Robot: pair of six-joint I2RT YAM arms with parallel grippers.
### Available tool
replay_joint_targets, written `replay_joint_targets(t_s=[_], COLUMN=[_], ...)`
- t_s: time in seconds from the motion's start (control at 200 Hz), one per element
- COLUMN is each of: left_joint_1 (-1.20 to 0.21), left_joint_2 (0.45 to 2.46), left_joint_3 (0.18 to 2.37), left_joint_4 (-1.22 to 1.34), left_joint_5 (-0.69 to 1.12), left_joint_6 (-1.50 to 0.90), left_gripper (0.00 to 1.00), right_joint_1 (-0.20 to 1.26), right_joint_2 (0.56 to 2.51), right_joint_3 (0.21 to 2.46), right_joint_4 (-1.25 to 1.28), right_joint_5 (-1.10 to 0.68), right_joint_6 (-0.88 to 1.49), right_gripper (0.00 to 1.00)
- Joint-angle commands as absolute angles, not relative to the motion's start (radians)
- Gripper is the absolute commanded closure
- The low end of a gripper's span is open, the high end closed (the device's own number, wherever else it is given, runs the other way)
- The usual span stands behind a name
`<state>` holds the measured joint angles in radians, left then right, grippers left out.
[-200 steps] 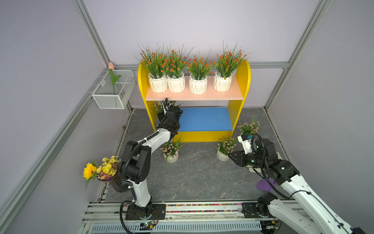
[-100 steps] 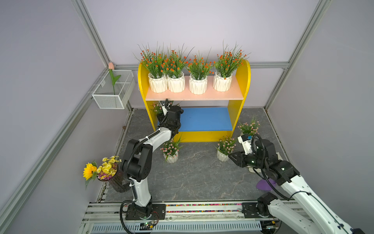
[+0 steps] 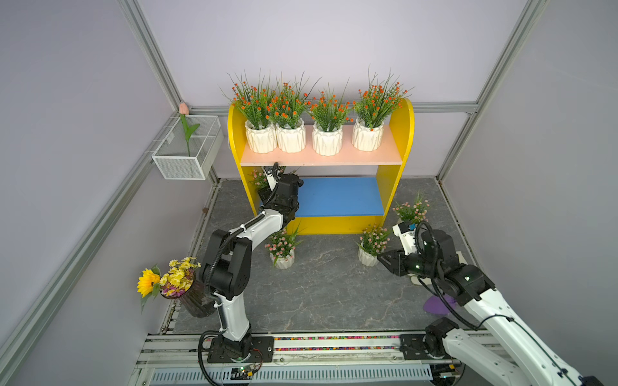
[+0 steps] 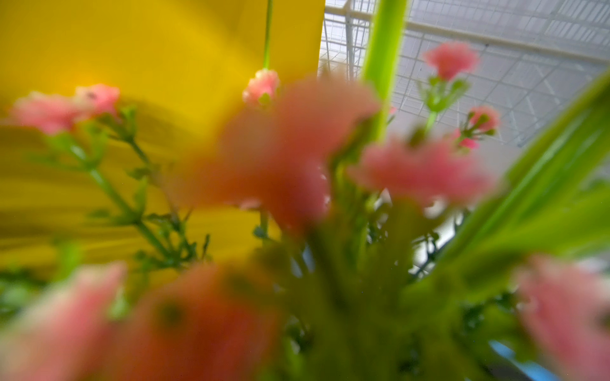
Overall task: Place the baby's breath potted plants on the rack by color
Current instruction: Place the baby's breath potted plant on the rack, then pick up the baby's breath potted plant from the center of the board.
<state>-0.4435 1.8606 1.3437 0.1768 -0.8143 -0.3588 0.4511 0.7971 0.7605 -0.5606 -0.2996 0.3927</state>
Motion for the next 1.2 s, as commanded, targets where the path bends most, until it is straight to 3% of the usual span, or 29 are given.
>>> replay_joint_targets(t_s=[0.0, 0.65, 1.195], left_joint_1=[-0.44, -0.491, -0.553], left_joint_2=[1.814, 1.756, 1.657], left_joint_3=[1.346, 1.258, 1.133], left_joint_4=[0.116, 0.018, 0.019], left_joint_5=[-0.82, -0.857, -0.884], left_joint_6=[-0.356, -0.372, -0.394], left_gripper=[0.0, 0.0, 0.0], right_joint_1=[0.446, 0.446, 0.446], right_joint_2=[0.808, 0.825, 0.829], right_joint_3=[0.746, 0.742, 0.725], right_joint_4=[-0.546, -0.529, -0.515], right_joint_5=[-0.298, -0.292, -0.286], right_joint_6=[0.4, 0.392, 0.391], right_gripper=[0.64, 0.52, 0.48])
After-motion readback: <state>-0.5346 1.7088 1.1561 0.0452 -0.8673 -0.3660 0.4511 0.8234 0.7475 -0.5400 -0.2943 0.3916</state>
